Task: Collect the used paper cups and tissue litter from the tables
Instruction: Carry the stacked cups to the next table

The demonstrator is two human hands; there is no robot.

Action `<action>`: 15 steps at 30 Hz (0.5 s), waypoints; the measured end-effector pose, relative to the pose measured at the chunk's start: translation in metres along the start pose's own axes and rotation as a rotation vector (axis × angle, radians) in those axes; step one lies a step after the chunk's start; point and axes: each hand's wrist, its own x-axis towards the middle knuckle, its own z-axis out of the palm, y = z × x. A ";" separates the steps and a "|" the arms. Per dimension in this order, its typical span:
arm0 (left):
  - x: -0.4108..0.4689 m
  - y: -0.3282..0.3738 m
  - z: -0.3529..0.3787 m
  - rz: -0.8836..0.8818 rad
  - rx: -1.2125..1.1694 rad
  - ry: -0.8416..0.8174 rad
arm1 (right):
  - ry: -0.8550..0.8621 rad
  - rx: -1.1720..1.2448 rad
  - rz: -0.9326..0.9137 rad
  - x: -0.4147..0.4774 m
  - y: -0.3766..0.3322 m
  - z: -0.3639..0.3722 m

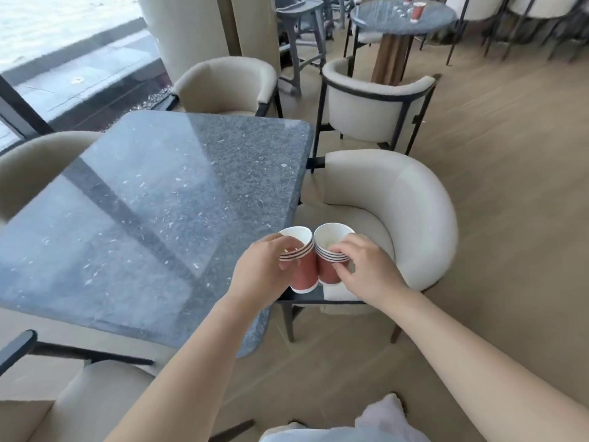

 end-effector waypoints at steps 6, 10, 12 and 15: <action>0.016 0.043 0.029 0.087 -0.022 -0.029 | 0.070 -0.014 0.072 -0.022 0.037 -0.035; 0.032 0.093 0.063 0.142 -0.044 -0.036 | 0.142 -0.052 0.129 -0.043 0.076 -0.073; 0.038 0.122 0.083 0.172 -0.060 -0.058 | 0.180 -0.067 0.164 -0.056 0.097 -0.096; 0.047 0.166 0.114 0.218 -0.075 -0.093 | 0.229 -0.071 0.210 -0.077 0.131 -0.129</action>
